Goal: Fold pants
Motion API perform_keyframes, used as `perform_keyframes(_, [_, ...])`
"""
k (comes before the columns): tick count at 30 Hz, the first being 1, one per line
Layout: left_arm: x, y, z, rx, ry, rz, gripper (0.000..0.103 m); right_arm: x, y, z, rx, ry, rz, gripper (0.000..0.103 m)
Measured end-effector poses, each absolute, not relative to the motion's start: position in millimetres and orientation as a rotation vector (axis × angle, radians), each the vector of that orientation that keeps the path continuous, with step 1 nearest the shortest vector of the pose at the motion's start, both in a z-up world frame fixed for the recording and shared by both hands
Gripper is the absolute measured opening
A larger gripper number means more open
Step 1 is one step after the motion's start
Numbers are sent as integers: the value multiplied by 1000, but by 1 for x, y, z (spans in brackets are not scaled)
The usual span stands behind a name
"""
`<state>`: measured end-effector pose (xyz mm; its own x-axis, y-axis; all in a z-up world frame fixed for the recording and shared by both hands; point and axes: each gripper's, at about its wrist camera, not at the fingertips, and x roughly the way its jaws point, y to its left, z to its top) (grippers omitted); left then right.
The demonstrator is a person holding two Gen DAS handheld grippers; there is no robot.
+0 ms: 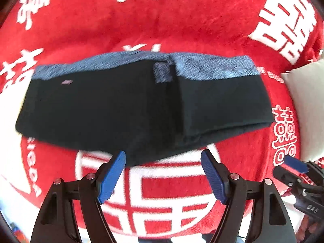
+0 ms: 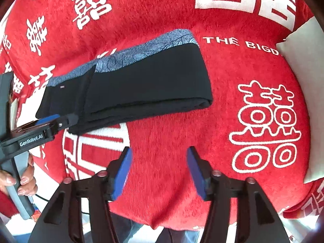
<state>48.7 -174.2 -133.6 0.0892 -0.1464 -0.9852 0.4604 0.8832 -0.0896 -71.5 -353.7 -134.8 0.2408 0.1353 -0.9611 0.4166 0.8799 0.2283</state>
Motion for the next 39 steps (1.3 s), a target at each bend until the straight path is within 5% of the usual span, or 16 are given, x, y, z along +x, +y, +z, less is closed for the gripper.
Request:
perform_keyframes(9, [25,-127,-105,189,1491,-207,80,-75,-351,-124,469,1452,-144,77])
perform_keyframes(21, [1,-51,-77,-115,1503,32,80,-52,-319,-103,338,1508,31,77])
perform_keyframes(39, [158,77,-161,-270,1489,-114,80,47,-197,-151,281,1491,-116,77])
